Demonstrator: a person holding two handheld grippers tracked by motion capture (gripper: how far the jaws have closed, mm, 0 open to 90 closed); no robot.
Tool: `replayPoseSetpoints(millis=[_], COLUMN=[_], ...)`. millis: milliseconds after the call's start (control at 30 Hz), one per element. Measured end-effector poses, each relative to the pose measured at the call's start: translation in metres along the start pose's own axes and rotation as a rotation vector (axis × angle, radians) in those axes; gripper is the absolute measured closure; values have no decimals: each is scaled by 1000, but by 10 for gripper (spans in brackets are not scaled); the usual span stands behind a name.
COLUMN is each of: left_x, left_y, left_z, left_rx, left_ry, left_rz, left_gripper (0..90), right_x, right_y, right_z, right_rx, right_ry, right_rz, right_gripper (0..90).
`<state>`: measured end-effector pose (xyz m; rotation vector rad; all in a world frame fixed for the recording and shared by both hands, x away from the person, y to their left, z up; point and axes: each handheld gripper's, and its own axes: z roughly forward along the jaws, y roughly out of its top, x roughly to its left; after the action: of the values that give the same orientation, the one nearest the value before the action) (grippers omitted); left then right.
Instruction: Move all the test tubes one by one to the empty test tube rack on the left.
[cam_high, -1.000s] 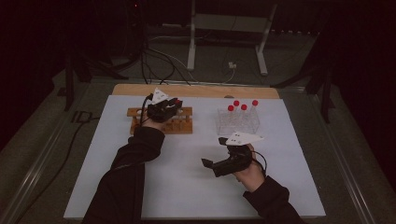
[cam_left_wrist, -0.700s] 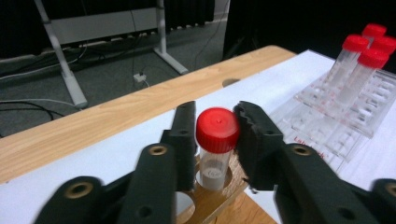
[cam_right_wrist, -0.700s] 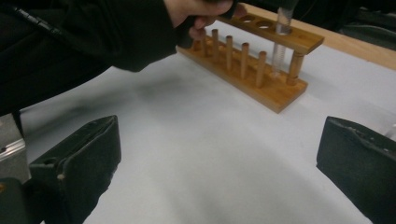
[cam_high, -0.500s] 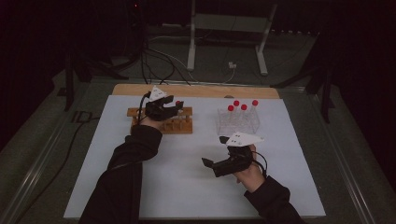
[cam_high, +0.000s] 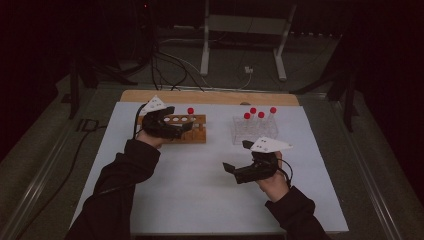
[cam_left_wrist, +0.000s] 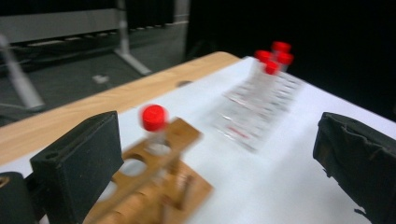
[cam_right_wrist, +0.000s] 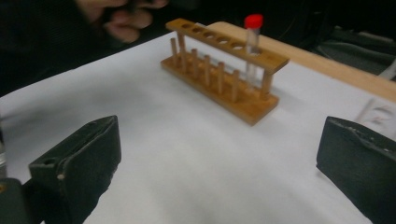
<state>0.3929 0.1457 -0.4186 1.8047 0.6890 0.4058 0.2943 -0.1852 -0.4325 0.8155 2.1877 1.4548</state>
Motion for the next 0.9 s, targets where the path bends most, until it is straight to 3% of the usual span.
replayPoseSetpoints(millis=[200,367,600,900], left_x=[-15,-29,-43,-53], left_y=[-9,-18,-35,-60], left_z=[-22,-34,-50,-54], left_rx=[-4,8,-13,9], left_ry=[-79,-109,-154,-184], left_rz=[10,35,34,36], left_gripper=[21,21,21,21], right_x=[-12,-24,-41,-71], right_y=[8,12,15,12], right_z=[-11,-15,-14,-5], right_rx=[-32,-45,-38,-18], right_ry=[-49,-82,-126,-198], right_rz=[-10,0,13,67], right_gripper=[0,0,0,0])
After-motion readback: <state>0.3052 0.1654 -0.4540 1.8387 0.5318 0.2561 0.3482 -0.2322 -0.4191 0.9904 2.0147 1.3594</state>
